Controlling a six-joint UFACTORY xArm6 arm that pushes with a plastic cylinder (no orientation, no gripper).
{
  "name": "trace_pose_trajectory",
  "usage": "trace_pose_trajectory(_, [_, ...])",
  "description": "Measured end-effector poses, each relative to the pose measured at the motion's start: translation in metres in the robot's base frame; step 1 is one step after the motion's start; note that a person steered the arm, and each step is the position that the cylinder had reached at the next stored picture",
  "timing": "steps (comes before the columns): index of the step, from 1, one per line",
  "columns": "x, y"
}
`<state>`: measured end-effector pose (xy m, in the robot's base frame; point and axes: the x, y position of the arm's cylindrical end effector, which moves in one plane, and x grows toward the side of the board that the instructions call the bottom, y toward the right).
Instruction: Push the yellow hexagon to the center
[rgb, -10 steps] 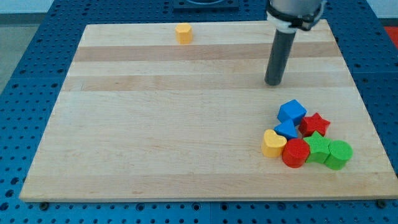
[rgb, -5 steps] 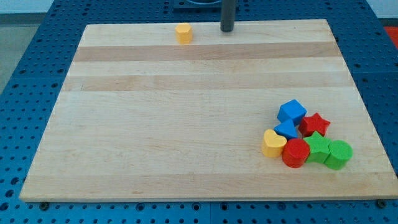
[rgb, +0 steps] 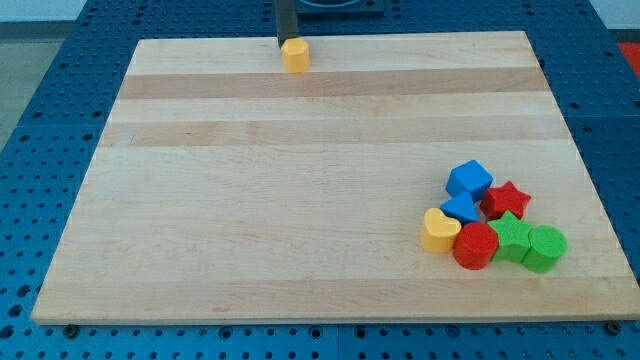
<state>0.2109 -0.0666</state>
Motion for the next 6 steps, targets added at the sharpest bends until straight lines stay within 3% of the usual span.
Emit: trace_pose_trajectory(6, [0.087, 0.031])
